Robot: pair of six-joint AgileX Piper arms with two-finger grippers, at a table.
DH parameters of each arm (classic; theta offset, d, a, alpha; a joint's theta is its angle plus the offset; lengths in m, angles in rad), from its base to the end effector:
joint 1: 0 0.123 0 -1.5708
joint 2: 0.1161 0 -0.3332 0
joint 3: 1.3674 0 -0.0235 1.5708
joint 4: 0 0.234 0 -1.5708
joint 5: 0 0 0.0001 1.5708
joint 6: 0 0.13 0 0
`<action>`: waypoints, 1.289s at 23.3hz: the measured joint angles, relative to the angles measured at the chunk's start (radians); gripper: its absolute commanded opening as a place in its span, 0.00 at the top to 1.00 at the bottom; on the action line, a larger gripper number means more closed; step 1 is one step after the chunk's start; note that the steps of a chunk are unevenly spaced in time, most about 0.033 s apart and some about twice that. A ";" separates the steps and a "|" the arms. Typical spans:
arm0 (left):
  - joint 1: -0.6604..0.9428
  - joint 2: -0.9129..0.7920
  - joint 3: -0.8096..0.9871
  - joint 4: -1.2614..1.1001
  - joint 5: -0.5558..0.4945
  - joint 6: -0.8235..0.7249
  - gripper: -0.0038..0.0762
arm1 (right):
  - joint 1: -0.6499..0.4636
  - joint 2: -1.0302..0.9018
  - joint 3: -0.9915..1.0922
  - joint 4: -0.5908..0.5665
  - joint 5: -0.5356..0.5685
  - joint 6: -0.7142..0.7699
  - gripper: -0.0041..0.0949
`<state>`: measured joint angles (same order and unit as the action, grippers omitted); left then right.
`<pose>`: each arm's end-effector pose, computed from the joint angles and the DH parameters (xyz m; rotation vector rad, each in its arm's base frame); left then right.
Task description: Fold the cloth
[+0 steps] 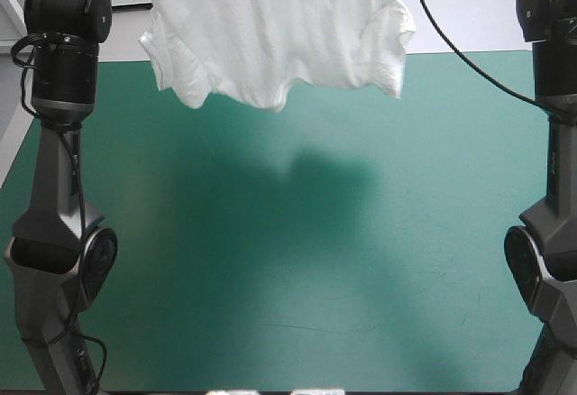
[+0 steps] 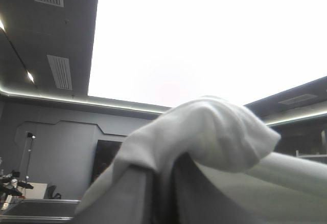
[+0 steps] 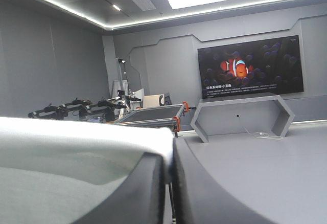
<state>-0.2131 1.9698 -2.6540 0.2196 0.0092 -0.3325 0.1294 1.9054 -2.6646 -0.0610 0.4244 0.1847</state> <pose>0.4004 -0.0863 0.6827 0.0387 0.8108 -0.3072 0.3982 0.0485 0.6670 0.0222 1.1505 0.2150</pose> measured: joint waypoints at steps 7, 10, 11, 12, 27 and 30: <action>0.019 0.136 -0.080 -0.132 0.205 -0.035 0.96 | -0.035 0.076 -0.009 0.104 0.070 -0.097 0.98; 0.026 0.156 -0.080 -0.204 0.410 0.049 0.96 | -0.039 0.124 -0.009 0.139 0.195 -0.144 0.98; 0.031 0.157 -0.080 -0.254 0.577 0.131 0.96 | -0.041 0.152 0.001 0.160 0.268 -0.193 0.98; 0.035 0.157 -0.080 -0.293 0.727 0.183 0.96 | -0.046 0.162 0.035 0.171 0.322 -0.229 0.98; 0.002 -0.012 0.378 -0.501 1.237 0.311 0.96 | -0.059 -0.331 1.082 0.193 0.387 -0.417 0.98; -0.039 -0.160 0.653 -0.474 1.237 0.317 0.96 | -0.060 -0.452 1.207 0.191 0.387 -0.417 0.98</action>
<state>-0.2526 1.8101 -2.0010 -0.2541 1.2467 -0.0156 0.0690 1.4529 -1.4577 0.1297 0.8109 -0.2324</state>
